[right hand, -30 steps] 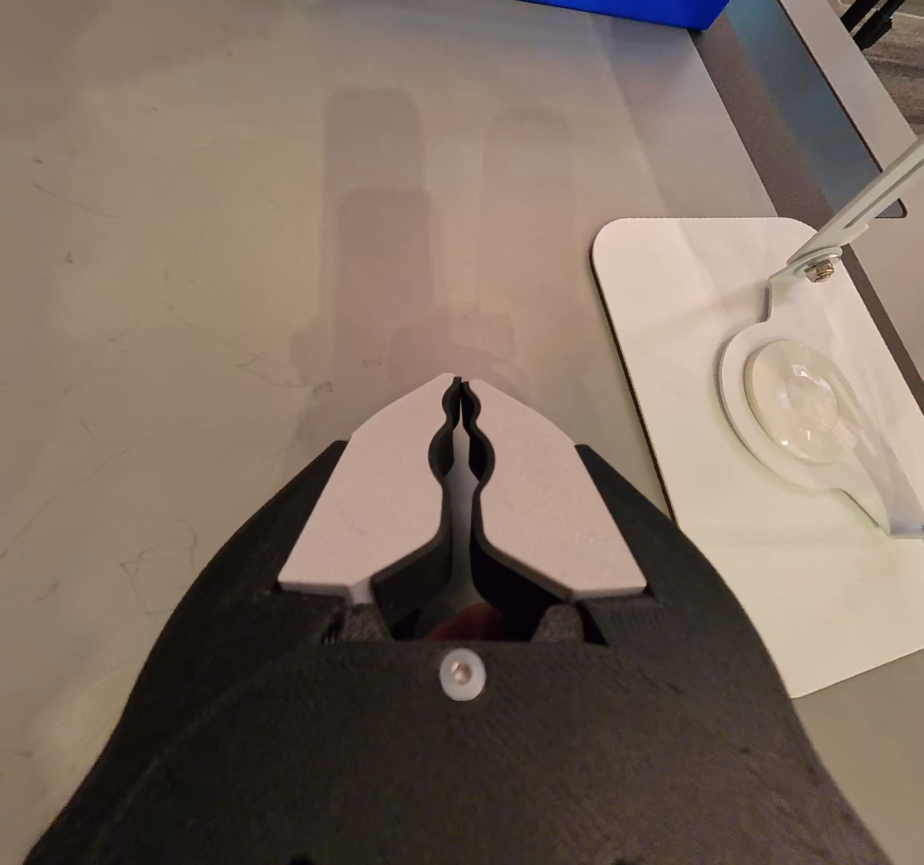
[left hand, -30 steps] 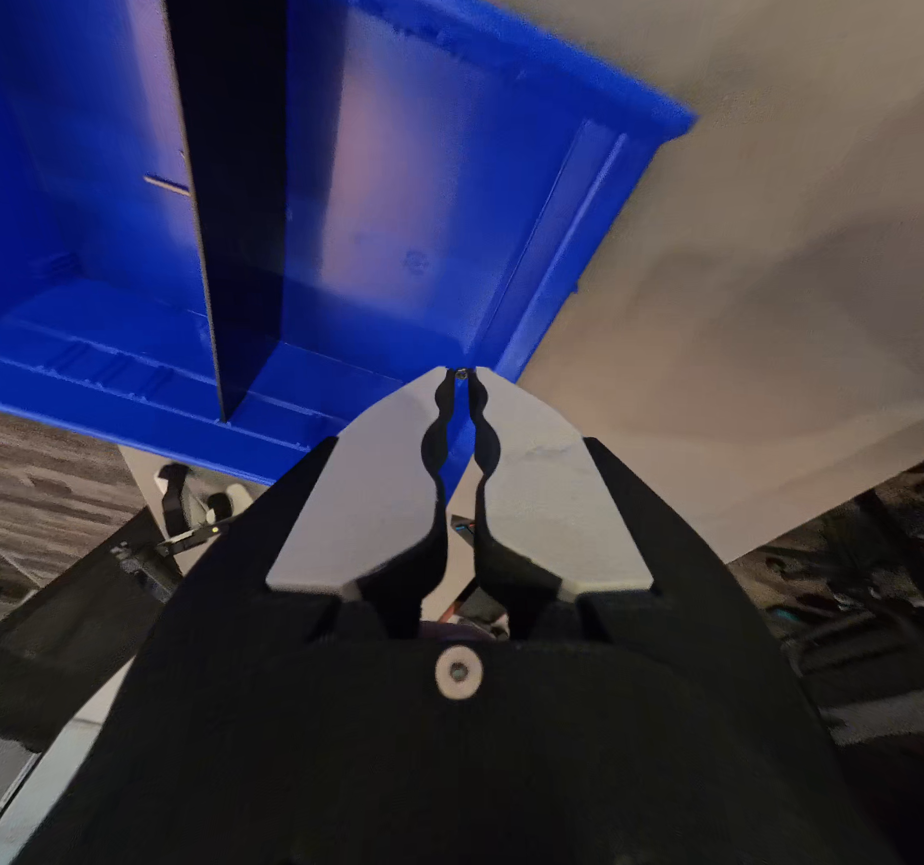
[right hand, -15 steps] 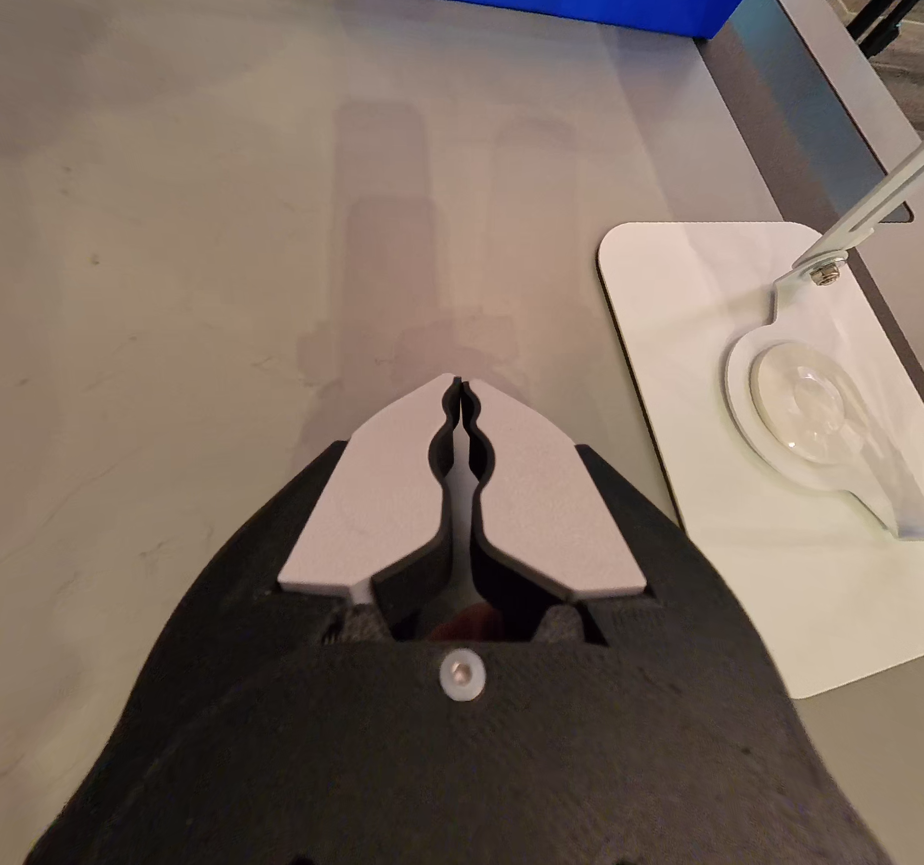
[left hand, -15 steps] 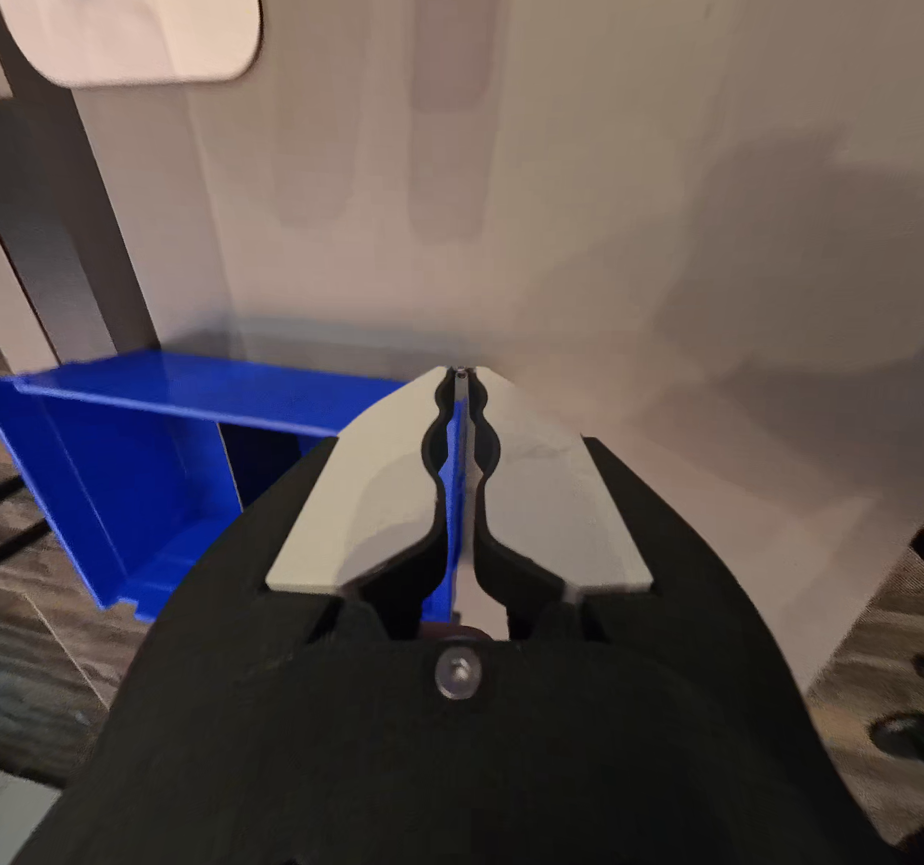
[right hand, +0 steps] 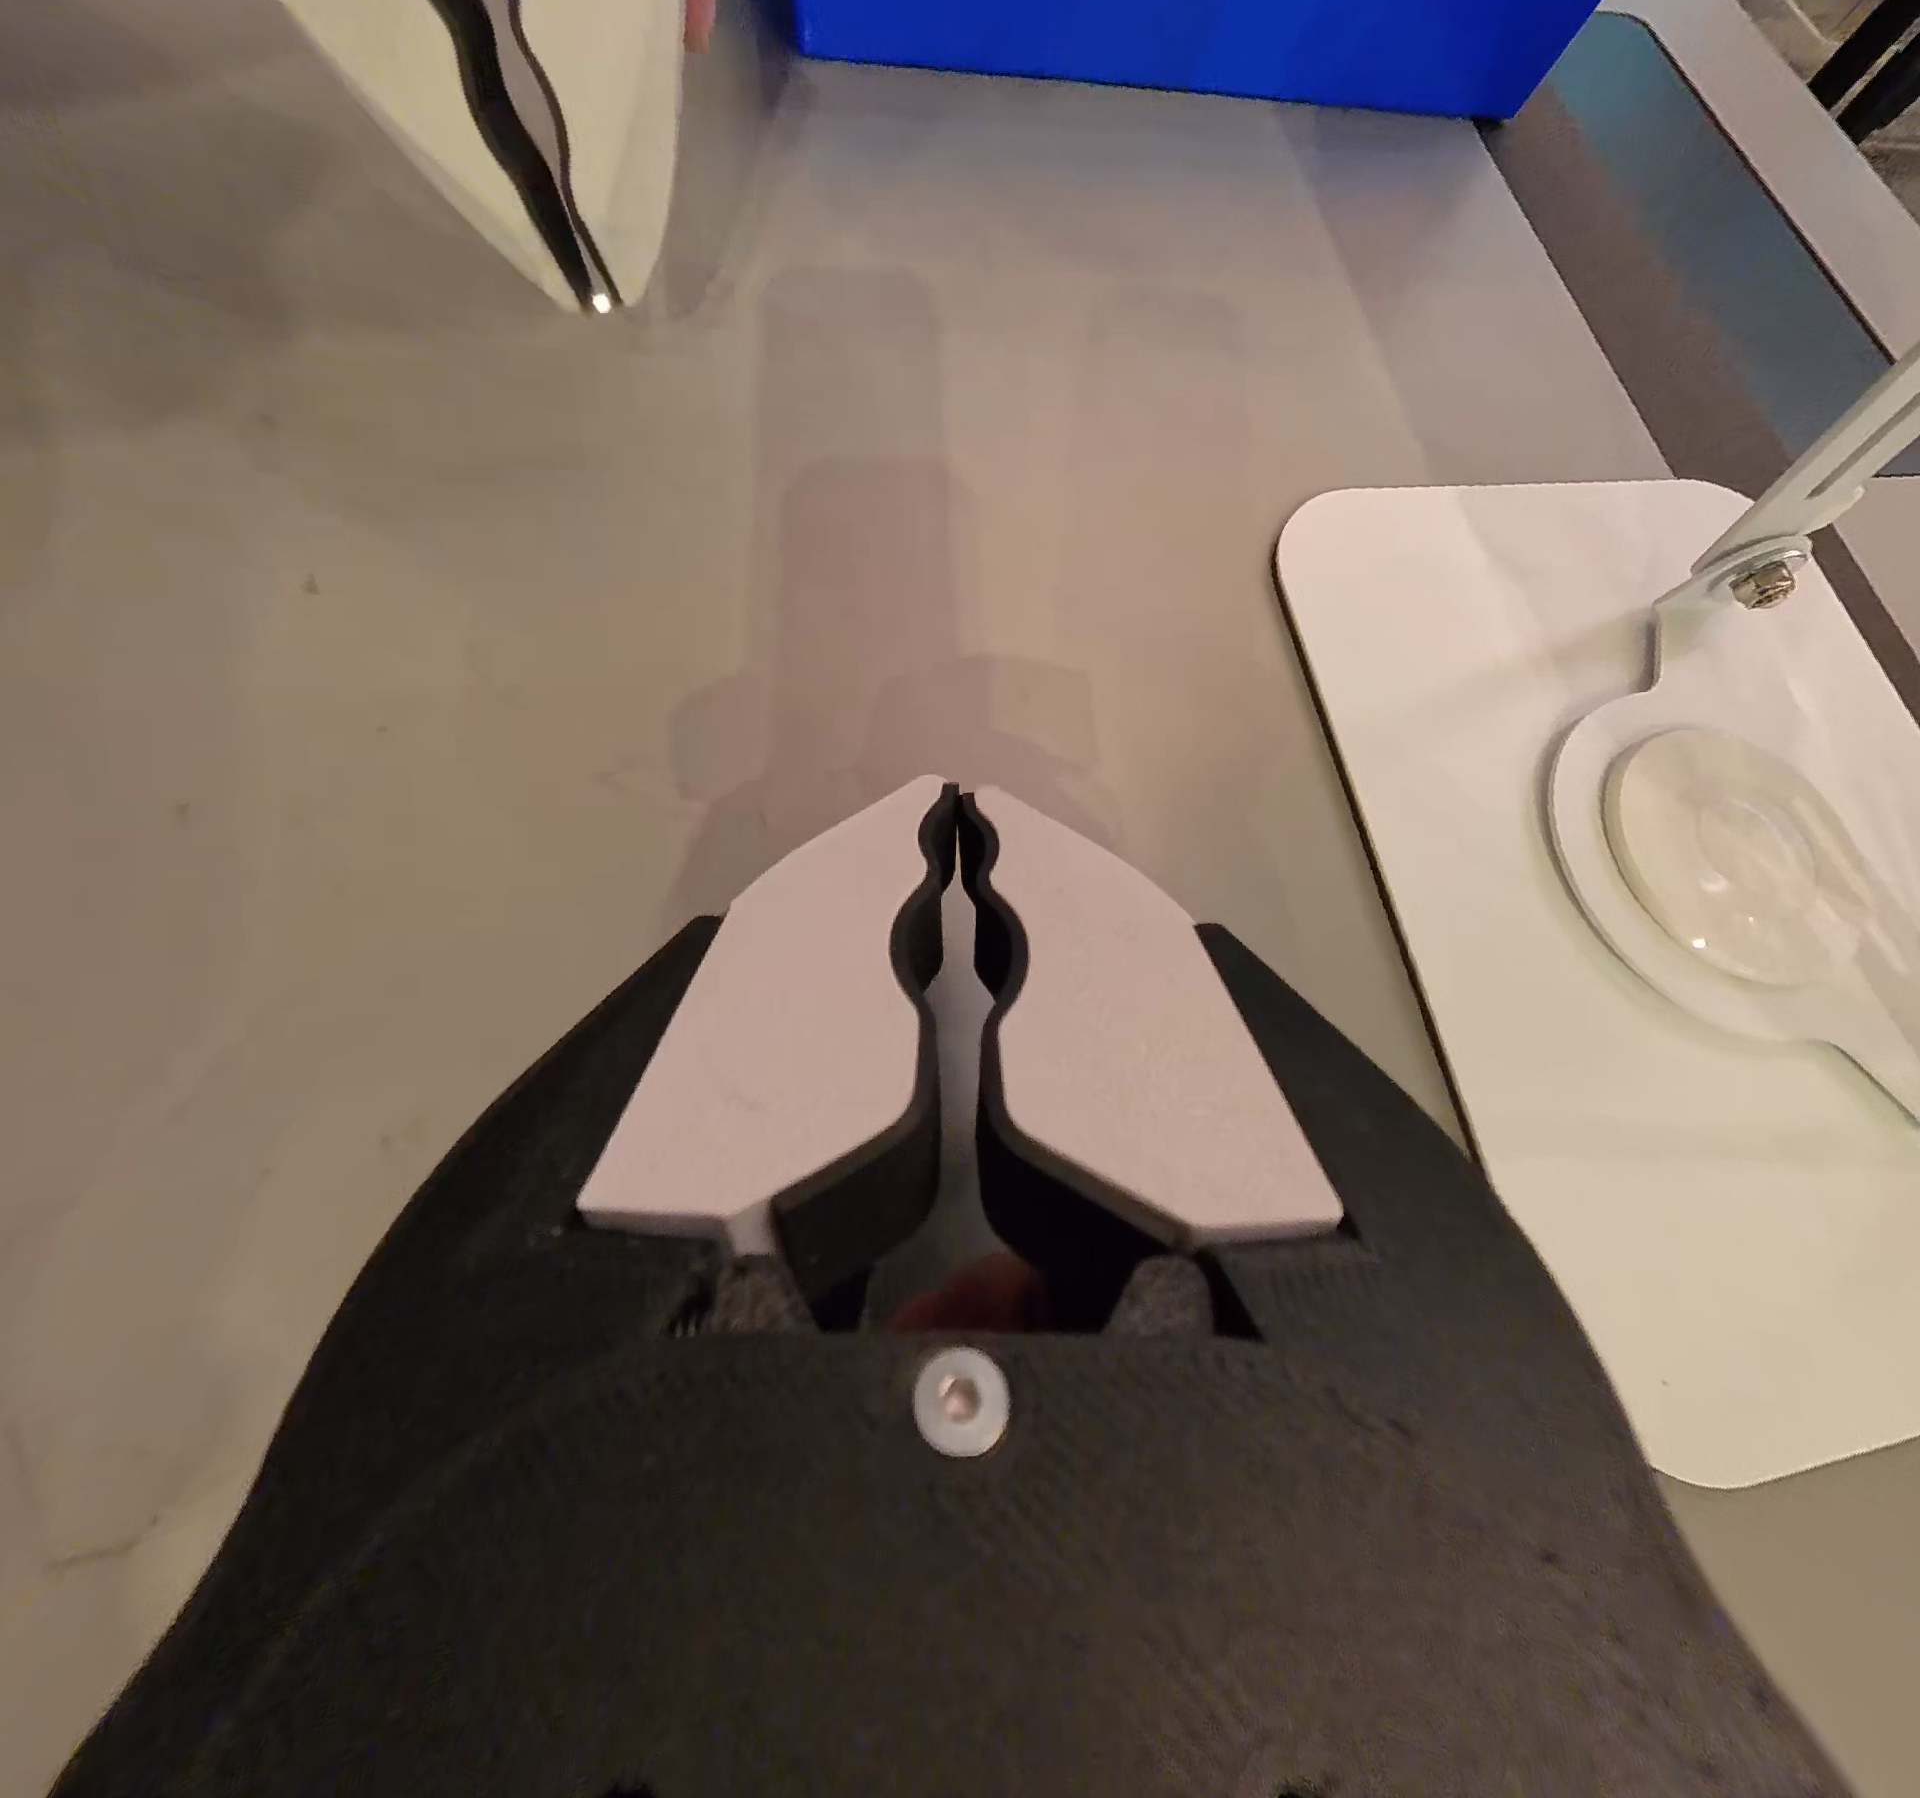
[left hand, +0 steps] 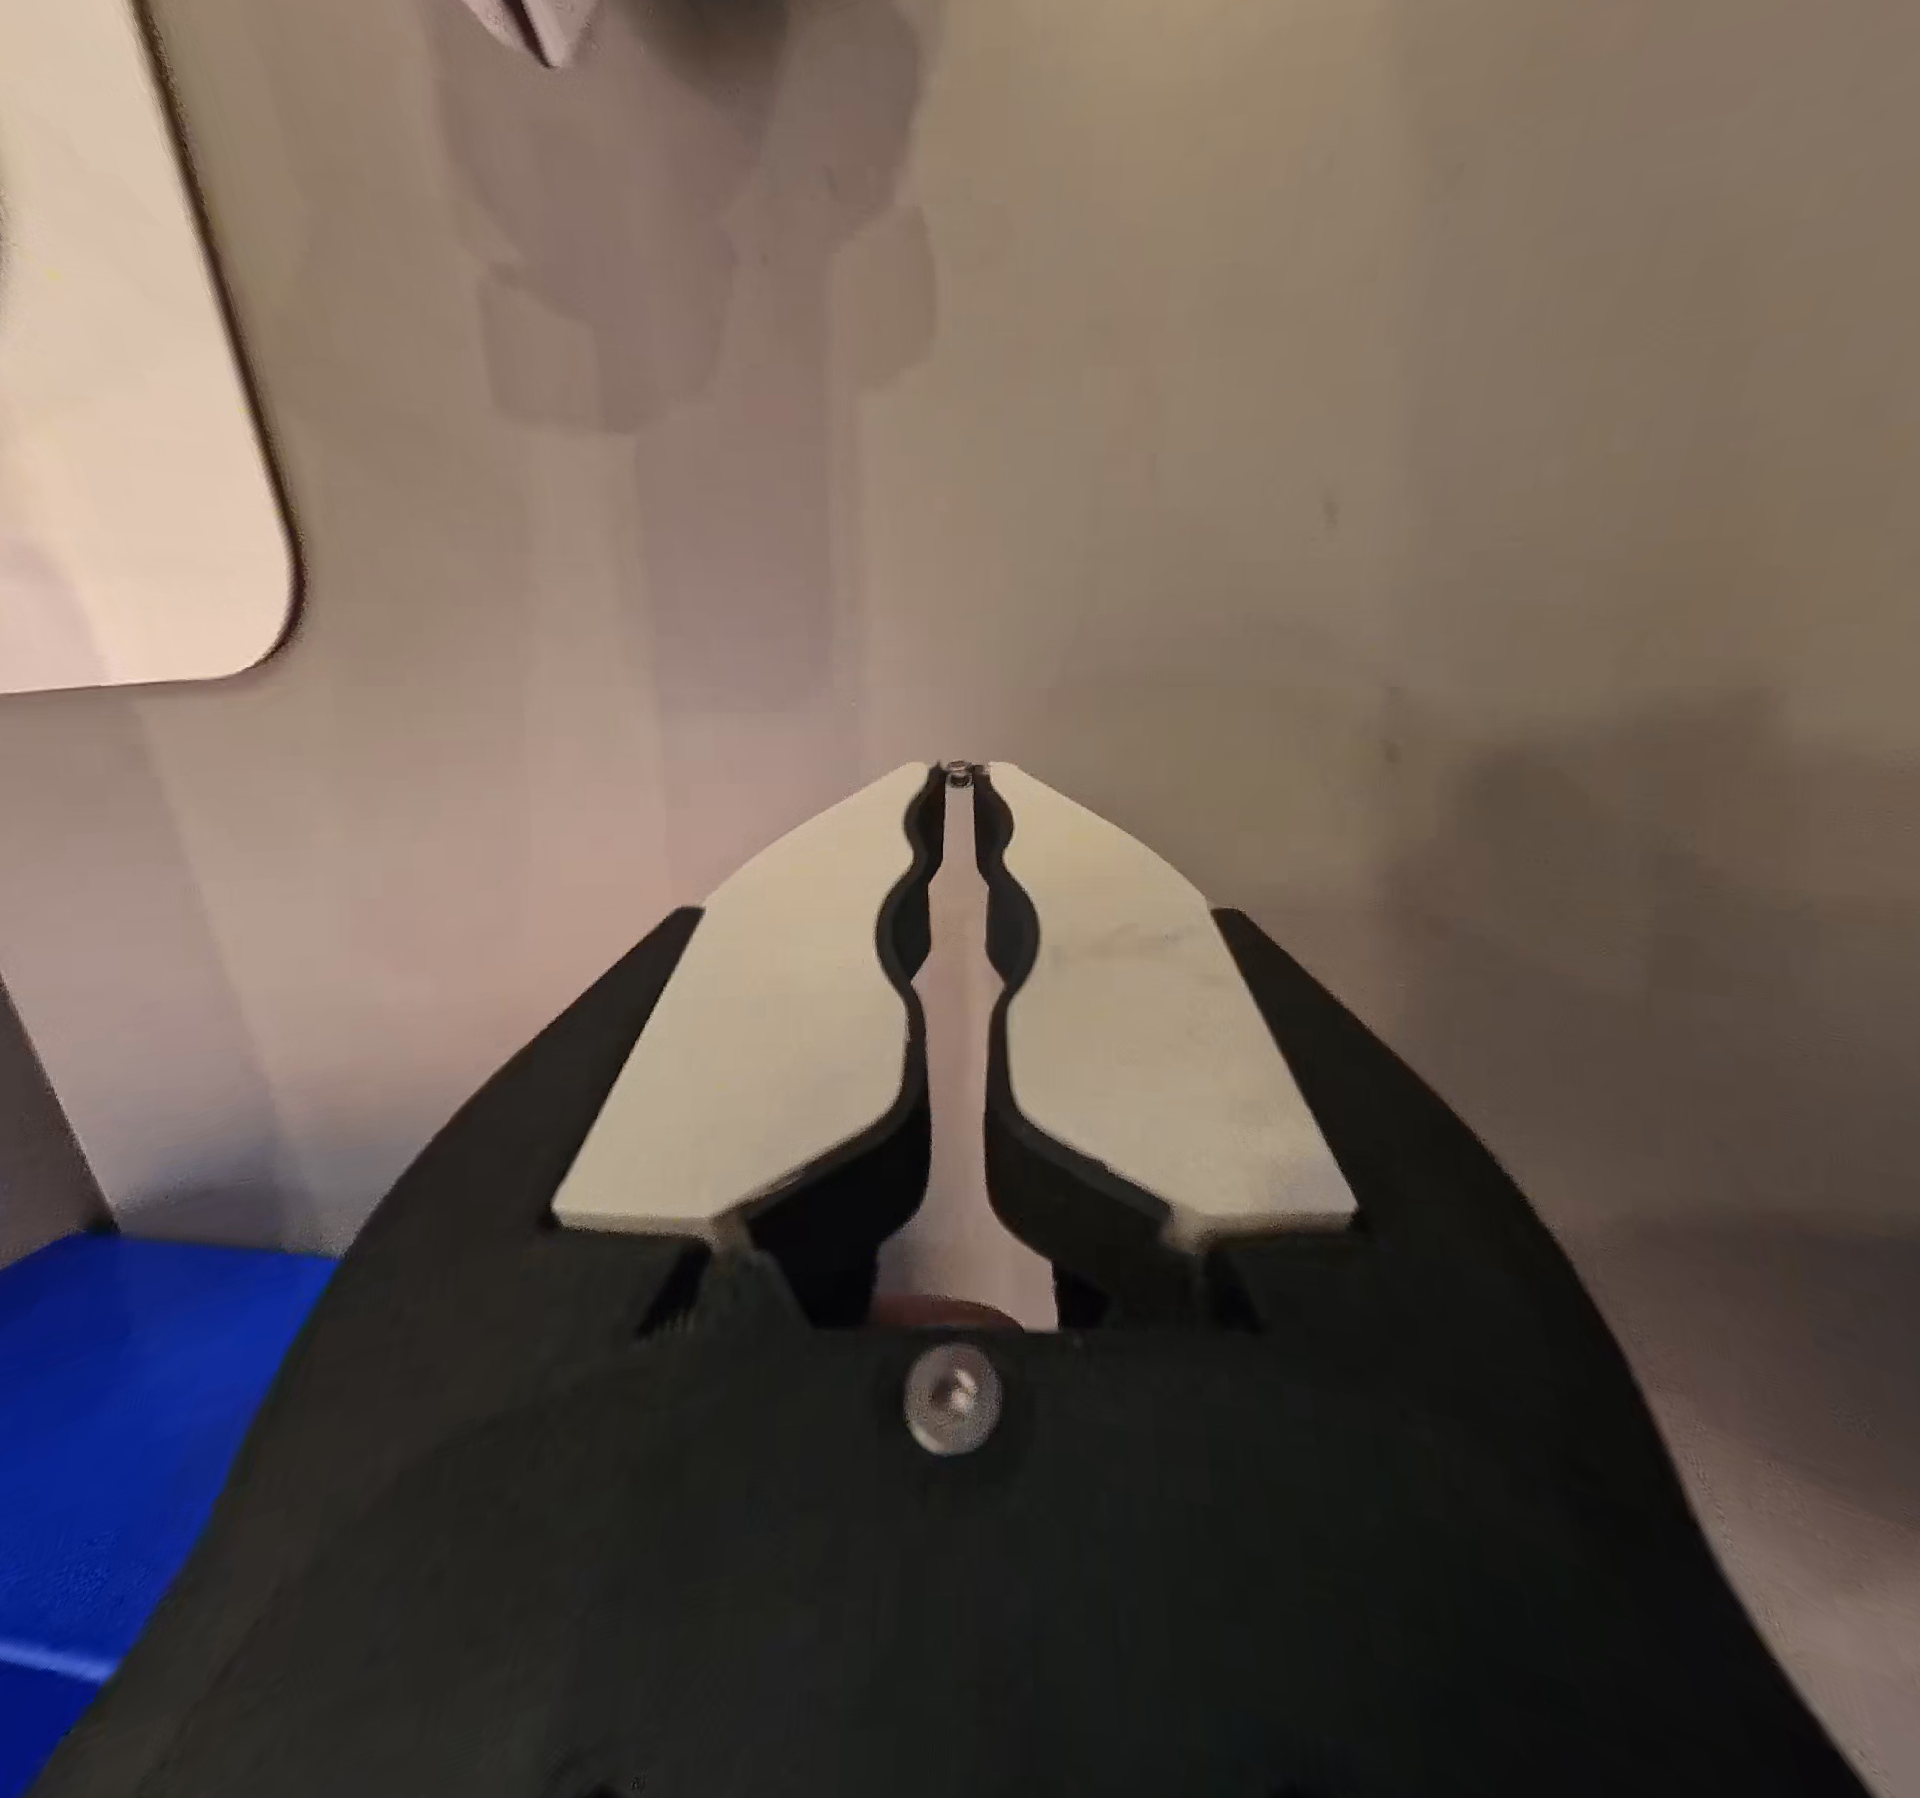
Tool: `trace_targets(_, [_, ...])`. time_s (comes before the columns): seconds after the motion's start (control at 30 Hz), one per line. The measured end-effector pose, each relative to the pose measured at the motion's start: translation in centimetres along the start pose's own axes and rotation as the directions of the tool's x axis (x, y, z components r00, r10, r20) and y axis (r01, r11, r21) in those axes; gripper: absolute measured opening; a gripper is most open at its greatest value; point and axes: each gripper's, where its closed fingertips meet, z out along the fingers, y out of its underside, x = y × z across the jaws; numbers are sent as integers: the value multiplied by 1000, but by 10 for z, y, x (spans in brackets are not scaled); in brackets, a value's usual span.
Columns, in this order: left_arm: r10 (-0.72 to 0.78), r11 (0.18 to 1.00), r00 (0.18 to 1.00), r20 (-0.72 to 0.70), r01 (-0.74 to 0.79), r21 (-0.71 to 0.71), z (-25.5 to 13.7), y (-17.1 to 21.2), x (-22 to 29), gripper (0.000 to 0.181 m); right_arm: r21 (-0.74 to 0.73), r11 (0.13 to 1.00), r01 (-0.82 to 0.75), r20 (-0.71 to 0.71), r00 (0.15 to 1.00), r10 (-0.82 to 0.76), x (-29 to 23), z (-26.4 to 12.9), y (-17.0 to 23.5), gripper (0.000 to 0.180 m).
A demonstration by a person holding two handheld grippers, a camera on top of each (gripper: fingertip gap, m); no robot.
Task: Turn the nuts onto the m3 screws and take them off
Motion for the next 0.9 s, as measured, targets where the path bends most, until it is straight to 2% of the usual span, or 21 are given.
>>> trace_targets(0.03, [11, 1000, 1000, -4, -11, -29, 6, 1, 1, 5, -4, 1000, 4, -2, 1000, -4, 0, 0, 1, 0])
trace_targets(0.27, [6, 998, 992, -126, -14, -63, 29, 0, 18, 5, -8, 1000, 6, -1, 1000, -6, 0, 0, 2, 0])
trace_targets(0.5, [-17, 1000, 992, -126, 14, -26, 23, -3, 17, 15, -9, 1000, 2, 1, 1000, -2, 0, 0, 3, 0])
trace_targets(0.63, [-58, 997, 997, -59, 60, 39, -14, 3, 2, 16, -4, 1000, -3, 2, 1000, 3, 0, 0, 4, 0])
trace_targets(0.7, [-91, 994, 995, 28, 89, 62, -44, 16, -17, 15, -1, 1000, -10, 3, 1000, 10, 1, 0, 4, 0])
trace_targets(0.9, [-237, 970, 917, 322, 239, 33, -129, 104, -99, 12, -2, 1000, -26, 0, 1000, 26, 2, 0, 5, 0])
